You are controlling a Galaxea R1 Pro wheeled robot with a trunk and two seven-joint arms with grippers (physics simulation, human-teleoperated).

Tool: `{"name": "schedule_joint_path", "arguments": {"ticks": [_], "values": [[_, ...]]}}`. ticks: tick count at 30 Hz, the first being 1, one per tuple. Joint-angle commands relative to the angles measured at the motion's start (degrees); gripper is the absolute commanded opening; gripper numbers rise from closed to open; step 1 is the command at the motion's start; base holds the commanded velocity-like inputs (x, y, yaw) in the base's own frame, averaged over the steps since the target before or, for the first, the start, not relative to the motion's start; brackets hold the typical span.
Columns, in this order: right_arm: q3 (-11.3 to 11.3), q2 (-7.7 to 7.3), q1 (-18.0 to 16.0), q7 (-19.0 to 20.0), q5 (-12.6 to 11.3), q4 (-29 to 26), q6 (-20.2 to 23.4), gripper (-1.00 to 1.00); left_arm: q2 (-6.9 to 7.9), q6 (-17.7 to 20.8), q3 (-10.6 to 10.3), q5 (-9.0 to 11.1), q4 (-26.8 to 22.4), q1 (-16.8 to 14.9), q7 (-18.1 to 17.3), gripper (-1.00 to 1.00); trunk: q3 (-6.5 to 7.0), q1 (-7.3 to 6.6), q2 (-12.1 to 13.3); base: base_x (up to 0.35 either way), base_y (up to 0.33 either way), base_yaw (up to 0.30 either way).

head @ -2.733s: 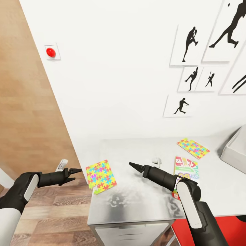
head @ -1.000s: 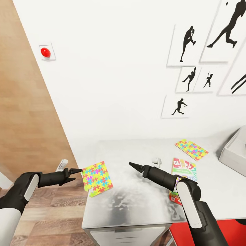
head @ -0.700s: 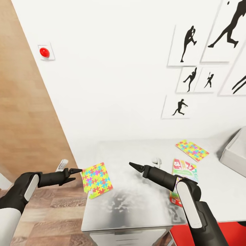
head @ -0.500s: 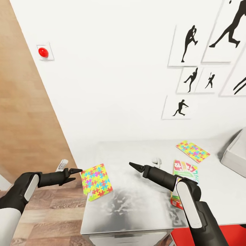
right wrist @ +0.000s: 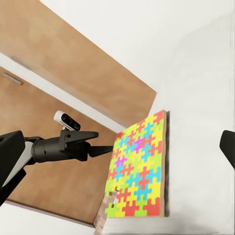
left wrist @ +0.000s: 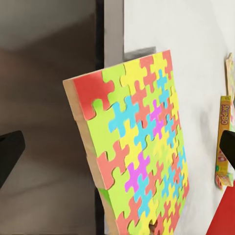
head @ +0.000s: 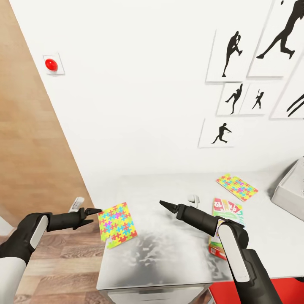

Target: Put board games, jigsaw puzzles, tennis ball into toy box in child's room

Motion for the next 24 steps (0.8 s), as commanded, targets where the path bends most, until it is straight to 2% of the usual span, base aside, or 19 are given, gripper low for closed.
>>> {"name": "schedule_joint_path", "arguments": {"ticks": [1,15,22,24], "values": [[-0.1,0.02,0.0,0.1,0.0,0.0,0.3,1.0,-0.01,0.2,0.1,-0.3,0.0,0.0,-0.3,1.0,-0.05,0.0,0.0,0.0,-0.077,0.0],[-0.1,0.02,-0.1,0.1,0.0,0.0,0.3,1.0,0.0,0.2,0.2,-0.2,0.0,0.0,-0.3,1.0,-0.05,0.0,0.0,0.0,-0.045,0.0],[-0.1,0.02,-0.1,0.1,0.0,0.0,0.3,1.0,-0.01,0.2,0.2,-0.2,0.0,0.0,-0.3,1.0,-1.31,1.54,-2.8,0.0,-0.001,0.0],[0.0,0.02,-0.1,0.1,0.0,0.0,0.3,1.0,-0.01,0.2,0.2,-0.2,0.0,0.0,-0.3,1.0,-1.31,1.54,-2.8,0.0,0.0,0.0]]}}
